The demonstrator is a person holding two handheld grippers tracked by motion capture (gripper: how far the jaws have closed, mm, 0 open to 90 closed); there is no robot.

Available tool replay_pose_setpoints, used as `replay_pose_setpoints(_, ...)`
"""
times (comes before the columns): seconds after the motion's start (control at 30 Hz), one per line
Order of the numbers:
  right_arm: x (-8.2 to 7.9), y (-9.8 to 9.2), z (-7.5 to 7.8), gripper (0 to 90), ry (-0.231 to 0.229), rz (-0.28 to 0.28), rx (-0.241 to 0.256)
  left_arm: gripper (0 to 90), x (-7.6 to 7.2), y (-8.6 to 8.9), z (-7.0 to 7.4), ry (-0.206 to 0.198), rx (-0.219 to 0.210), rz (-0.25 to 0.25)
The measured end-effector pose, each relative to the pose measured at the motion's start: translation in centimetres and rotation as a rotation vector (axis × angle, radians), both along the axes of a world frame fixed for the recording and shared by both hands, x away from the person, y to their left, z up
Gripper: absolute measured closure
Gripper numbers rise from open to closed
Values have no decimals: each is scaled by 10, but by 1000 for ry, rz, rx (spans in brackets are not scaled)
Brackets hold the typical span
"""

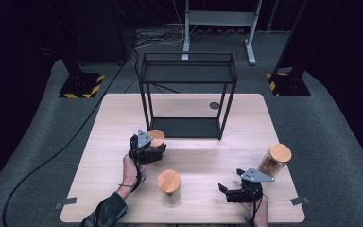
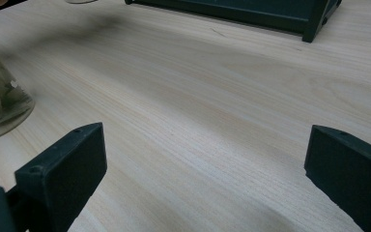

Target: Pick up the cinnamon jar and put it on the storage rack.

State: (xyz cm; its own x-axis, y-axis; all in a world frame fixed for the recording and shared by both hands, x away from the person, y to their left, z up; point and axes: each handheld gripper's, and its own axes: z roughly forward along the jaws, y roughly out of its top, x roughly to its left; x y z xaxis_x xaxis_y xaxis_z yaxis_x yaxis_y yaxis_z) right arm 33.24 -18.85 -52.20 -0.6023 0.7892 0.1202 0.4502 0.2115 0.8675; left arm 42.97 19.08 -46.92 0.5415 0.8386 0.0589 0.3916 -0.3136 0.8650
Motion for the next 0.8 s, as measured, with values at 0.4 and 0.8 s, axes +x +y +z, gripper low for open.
replay_pose_setpoints(0.4,0,0,0,6,2,2,0,253,3,-4,3,-3,-2,-17)
replay_pose_setpoints(0.8,0,0,0,7,2,3,0,253,7,-11,5,-7,15,-31)
